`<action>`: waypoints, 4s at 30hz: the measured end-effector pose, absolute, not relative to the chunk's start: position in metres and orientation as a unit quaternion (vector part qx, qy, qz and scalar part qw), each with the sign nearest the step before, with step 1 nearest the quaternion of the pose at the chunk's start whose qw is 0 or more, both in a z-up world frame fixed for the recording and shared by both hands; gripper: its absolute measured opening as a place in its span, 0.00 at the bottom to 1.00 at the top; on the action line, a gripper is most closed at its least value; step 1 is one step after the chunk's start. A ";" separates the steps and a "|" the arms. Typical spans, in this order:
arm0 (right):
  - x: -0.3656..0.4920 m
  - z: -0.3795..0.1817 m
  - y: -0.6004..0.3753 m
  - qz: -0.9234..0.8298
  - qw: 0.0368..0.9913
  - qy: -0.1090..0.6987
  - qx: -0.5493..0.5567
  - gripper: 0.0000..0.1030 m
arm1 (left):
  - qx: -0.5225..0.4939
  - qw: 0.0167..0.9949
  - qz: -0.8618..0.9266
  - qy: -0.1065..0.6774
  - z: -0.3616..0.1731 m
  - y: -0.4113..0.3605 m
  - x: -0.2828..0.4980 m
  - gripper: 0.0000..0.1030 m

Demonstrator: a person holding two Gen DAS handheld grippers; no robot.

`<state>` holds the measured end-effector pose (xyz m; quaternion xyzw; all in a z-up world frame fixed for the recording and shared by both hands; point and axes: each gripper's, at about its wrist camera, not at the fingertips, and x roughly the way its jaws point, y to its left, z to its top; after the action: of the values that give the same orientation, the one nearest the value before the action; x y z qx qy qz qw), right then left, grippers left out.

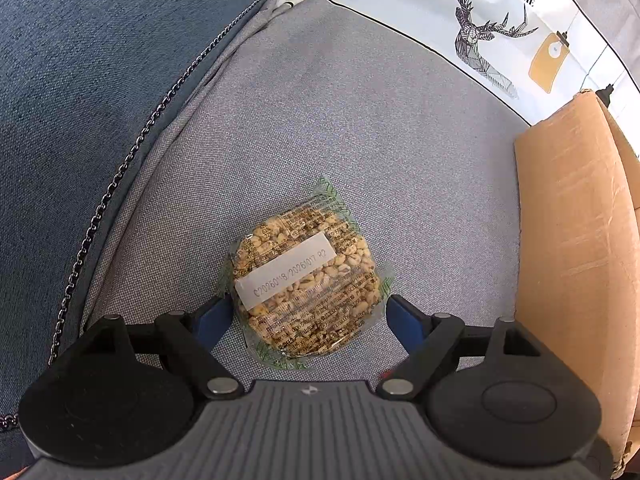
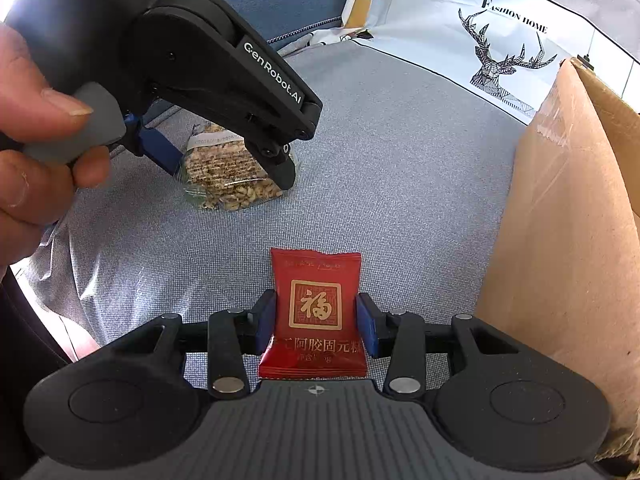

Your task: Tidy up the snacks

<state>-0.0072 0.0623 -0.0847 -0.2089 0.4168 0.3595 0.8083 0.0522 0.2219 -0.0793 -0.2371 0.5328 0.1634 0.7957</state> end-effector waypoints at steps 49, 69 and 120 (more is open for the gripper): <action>0.030 0.042 -0.093 0.295 0.926 0.225 -0.070 0.42 | -0.273 0.842 0.168 0.433 -0.068 0.227 0.102 0.99; 0.045 0.027 -0.101 0.279 0.924 0.243 -0.090 0.42 | -0.152 0.845 0.194 0.475 -0.083 0.200 0.141 0.79; 0.073 0.034 -0.159 0.077 0.975 0.204 -0.032 0.42 | -0.185 0.954 -0.061 0.230 0.029 0.022 0.113 0.79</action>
<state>0.0729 -0.1593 0.0340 -0.0318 0.2038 0.0772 0.9755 0.1133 0.0221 0.0289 -0.1847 0.2296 -0.0606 0.9537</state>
